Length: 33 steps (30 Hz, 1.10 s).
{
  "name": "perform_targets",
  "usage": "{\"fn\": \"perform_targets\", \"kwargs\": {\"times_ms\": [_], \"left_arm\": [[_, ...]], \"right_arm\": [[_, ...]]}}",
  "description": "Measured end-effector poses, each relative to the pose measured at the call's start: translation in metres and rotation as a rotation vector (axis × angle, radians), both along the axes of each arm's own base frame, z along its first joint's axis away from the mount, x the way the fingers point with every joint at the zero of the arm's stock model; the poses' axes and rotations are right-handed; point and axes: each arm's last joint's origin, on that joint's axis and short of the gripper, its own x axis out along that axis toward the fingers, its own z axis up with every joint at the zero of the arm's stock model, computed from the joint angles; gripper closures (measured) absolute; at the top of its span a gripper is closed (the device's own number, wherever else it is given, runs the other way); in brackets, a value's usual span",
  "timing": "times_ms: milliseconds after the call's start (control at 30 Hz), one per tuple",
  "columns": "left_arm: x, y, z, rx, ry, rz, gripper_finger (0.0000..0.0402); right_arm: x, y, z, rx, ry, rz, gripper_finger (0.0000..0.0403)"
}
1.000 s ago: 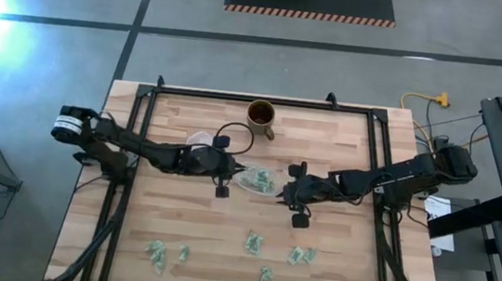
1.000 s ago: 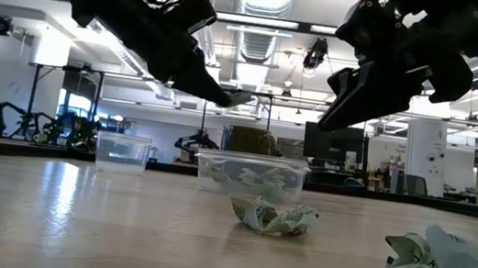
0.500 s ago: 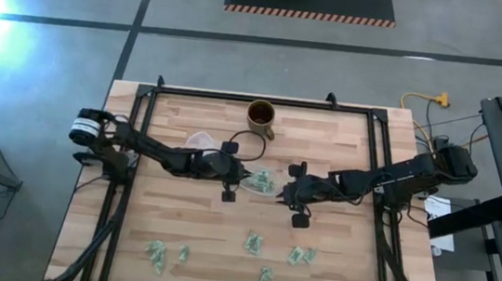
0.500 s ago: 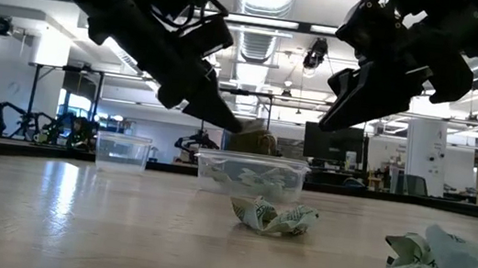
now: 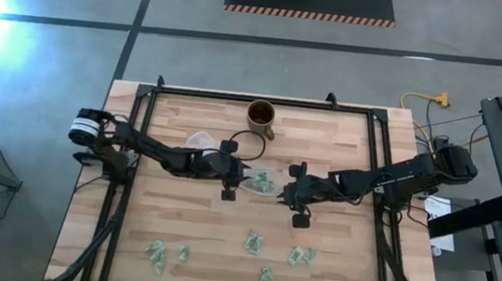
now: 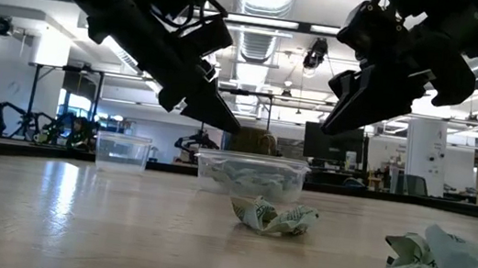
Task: Pick and place Stevia / Truvia into bins
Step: Put the green stevia packet into the transparent container
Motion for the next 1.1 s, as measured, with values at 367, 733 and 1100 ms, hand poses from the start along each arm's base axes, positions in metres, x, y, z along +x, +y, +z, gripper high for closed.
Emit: {"fn": "perform_targets", "kwargs": {"times_ms": [367,733,1100], "left_arm": [[-0.038,-0.038,0.025,-0.038,0.163,-0.102,0.0249],[-0.099,-0.105,0.040,-0.297,0.316,-0.128,0.0249],[-0.120,-0.155,0.024,-0.434,0.402,-0.175,0.0249]], "right_arm": [[0.000,0.000,0.000,-0.010,0.002,0.009,0.0344],[0.001,0.000,0.000,-0.035,-0.010,0.036,0.0344],[0.002,0.000,0.002,-0.035,-0.029,0.037,0.0344]]}}
